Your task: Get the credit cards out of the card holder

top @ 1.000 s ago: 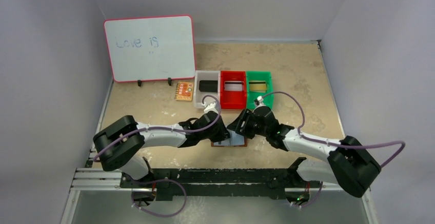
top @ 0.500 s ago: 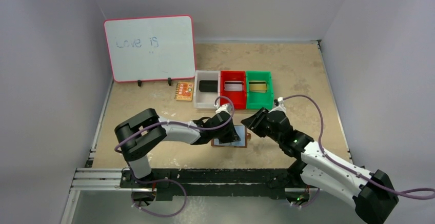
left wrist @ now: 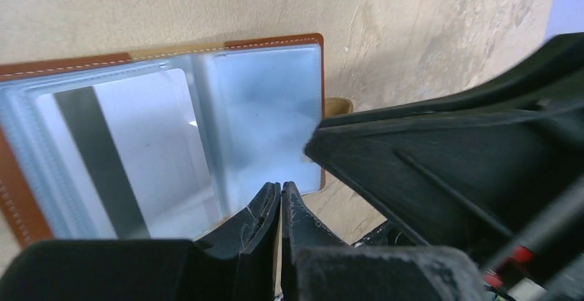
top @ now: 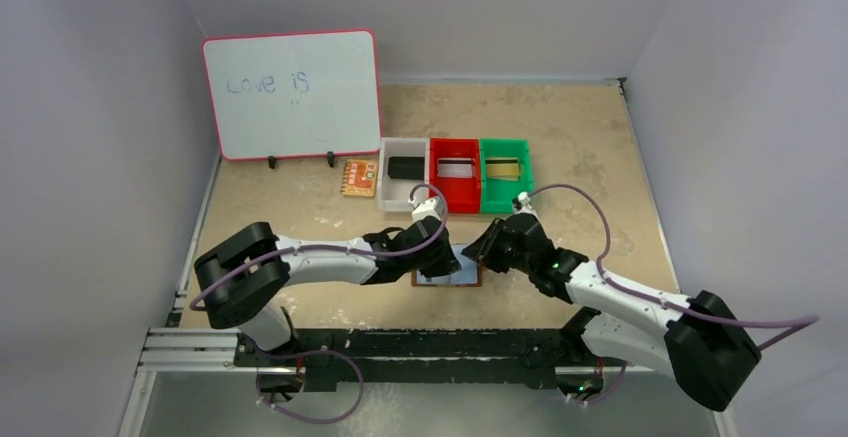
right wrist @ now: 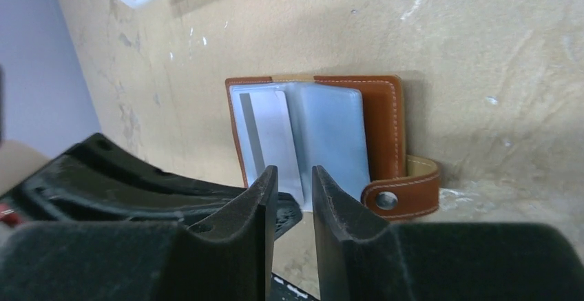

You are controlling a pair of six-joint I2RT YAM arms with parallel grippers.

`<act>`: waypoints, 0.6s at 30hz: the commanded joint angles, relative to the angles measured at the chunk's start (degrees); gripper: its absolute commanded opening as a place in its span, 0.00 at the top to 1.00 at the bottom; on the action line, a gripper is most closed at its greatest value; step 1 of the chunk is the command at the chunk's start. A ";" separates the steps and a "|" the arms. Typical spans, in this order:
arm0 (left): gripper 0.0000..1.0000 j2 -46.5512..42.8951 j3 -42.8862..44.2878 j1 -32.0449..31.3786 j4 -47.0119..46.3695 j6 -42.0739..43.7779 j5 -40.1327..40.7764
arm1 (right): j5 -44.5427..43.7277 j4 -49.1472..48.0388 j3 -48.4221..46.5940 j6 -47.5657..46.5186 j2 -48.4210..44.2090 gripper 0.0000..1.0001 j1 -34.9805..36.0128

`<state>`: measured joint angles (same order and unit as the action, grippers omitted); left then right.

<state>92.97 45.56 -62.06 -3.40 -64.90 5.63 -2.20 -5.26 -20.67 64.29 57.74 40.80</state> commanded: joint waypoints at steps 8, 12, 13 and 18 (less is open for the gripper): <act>0.92 -12.65 -2.52 -0.09 10.59 0.99 12.64 | 9.10 -9.42 -5.84 -5.73 11.74 0.72 -0.11; 0.86 -17.10 -4.31 -0.06 14.60 -0.13 17.95 | 11.94 -12.05 -5.79 -7.10 15.61 0.70 -0.15; 0.83 -17.51 -4.62 -0.04 15.07 -0.16 18.50 | 12.31 -12.77 -5.67 -7.31 16.44 0.69 -0.14; 0.78 -15.91 -4.88 0.02 15.21 0.53 16.82 | 15.29 -16.75 -4.45 -6.79 19.12 0.68 -0.10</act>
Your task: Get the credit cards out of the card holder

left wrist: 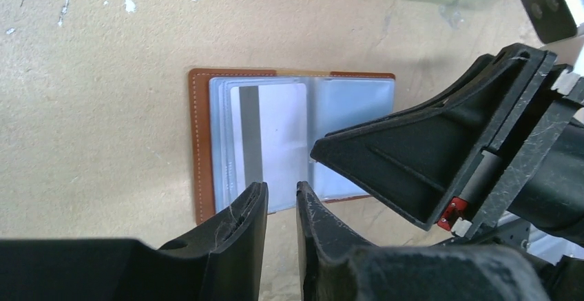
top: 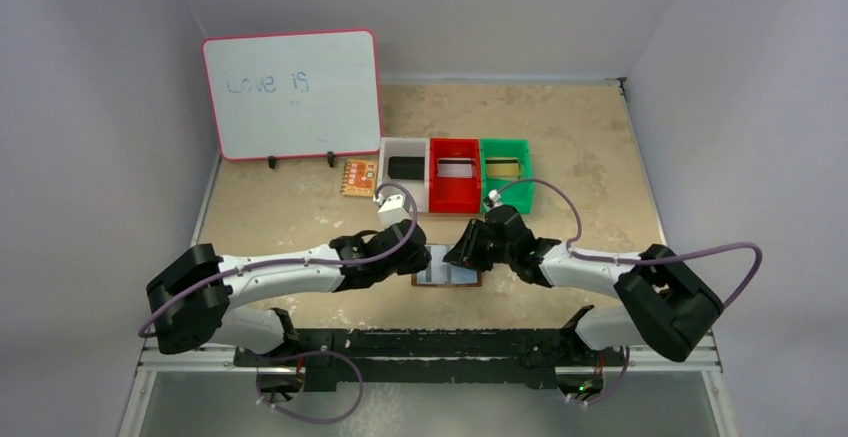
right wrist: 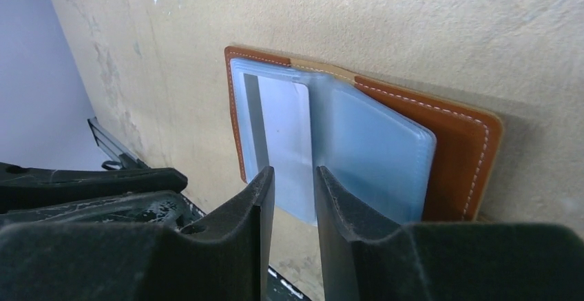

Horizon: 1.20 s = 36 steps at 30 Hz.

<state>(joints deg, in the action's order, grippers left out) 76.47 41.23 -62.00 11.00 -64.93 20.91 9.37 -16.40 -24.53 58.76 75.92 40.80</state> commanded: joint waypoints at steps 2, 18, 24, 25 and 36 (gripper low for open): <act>0.78 2.09 -0.38 -0.03 0.22 0.74 0.56 | 3.99 -5.99 -0.43 -1.15 1.49 0.68 -0.11; 0.77 8.08 1.27 -0.03 0.53 1.93 -1.93 | 4.39 -6.03 -0.09 -0.21 5.40 0.69 -0.10; 0.77 9.11 1.65 -0.05 0.12 2.56 -3.00 | 5.04 -7.25 0.10 0.12 6.08 0.73 -0.10; 0.77 9.30 1.66 -0.04 0.08 2.59 -3.17 | 5.05 -7.37 0.18 0.27 6.04 0.75 -0.08; 0.83 10.23 1.74 -0.04 0.65 2.56 -3.29 | 6.25 -11.02 1.45 2.35 5.54 0.87 -0.19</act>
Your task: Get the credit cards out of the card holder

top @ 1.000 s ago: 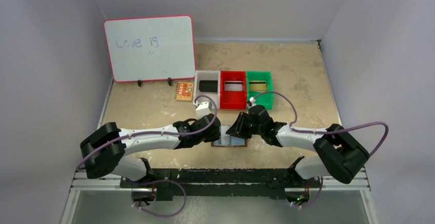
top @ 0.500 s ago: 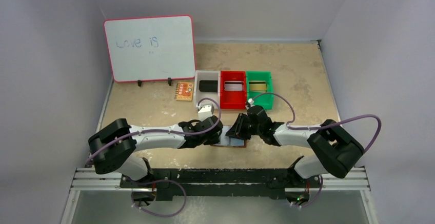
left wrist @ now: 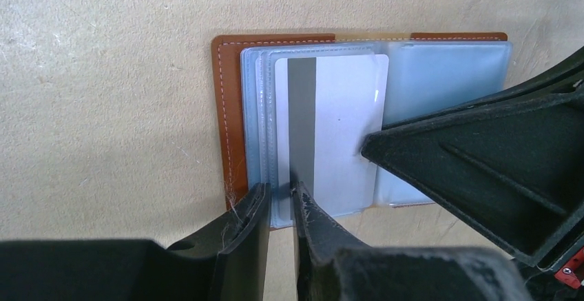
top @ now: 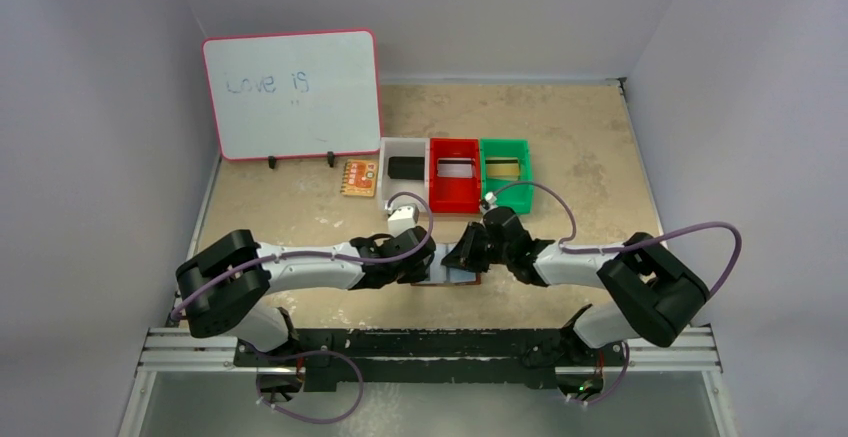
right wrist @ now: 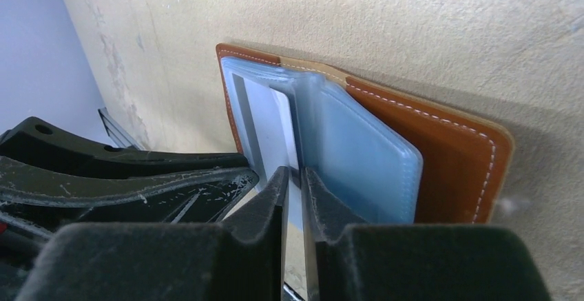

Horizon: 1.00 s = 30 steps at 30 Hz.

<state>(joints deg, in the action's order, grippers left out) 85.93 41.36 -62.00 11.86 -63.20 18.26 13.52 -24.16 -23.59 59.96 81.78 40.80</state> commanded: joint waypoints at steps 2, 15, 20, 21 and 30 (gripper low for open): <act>0.83 0.81 1.61 -0.05 0.36 0.69 -0.16 | 1.51 -2.73 0.72 1.44 -0.83 0.88 -0.19; 0.87 2.74 1.56 -0.04 2.88 -0.81 2.37 | 0.25 0.82 1.75 -0.17 -3.29 1.00 -1.40; 0.88 3.09 1.26 -0.05 3.48 -1.30 3.18 | 2.51 -0.22 3.03 -2.19 -4.77 1.00 -3.35; 0.88 3.30 1.22 -0.04 3.50 -1.37 3.23 | 2.75 -0.07 3.03 -2.50 -4.83 1.00 -3.62; 0.89 3.68 1.68 -0.05 3.94 -1.40 3.62 | 3.80 0.55 4.05 -3.53 -5.02 0.99 -5.41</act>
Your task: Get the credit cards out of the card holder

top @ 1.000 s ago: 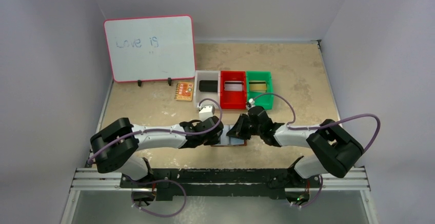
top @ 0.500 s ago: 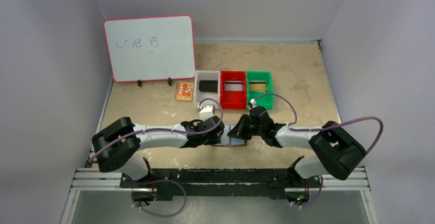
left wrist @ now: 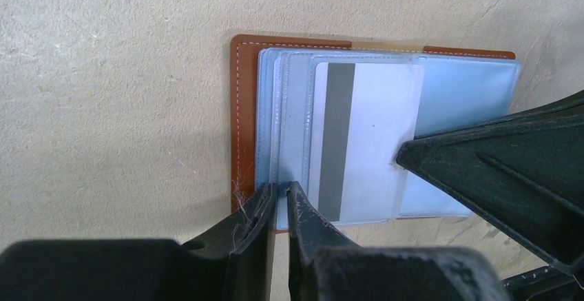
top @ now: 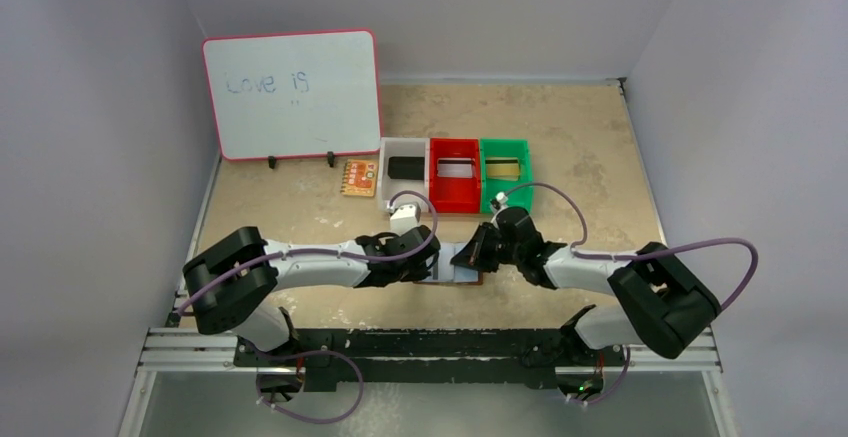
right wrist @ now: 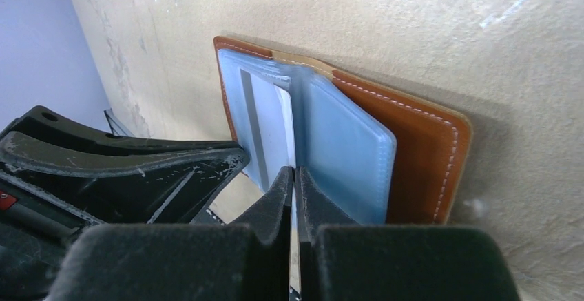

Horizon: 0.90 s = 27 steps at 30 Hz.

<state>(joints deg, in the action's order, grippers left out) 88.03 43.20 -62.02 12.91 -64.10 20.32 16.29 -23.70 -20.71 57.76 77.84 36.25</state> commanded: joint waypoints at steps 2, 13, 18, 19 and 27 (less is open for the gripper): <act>0.87 0.72 -0.15 -0.02 2.26 -0.44 1.58 | 1.74 -1.65 1.82 -0.63 -1.08 0.99 -0.94; 0.71 -6.78 4.82 -0.03 -2.17 3.31 0.41 | 3.35 -5.22 1.48 0.52 4.78 0.99 -0.96; 0.71 -1.37 7.20 0.02 -4.58 4.85 -2.86 | 2.91 -5.15 1.62 0.73 4.84 0.99 -0.96; 0.72 -0.08 7.50 0.02 -4.55 4.83 -3.05 | 2.79 -5.06 1.68 0.95 4.81 0.99 -0.98; 0.81 5.41 6.28 0.07 0.63 1.92 -0.68 | 1.89 -3.86 1.81 1.35 3.98 0.99 -0.92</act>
<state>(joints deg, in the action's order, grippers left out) 92.71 49.54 -62.02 10.90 -60.93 18.02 19.44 -29.06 -19.22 58.98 82.13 35.51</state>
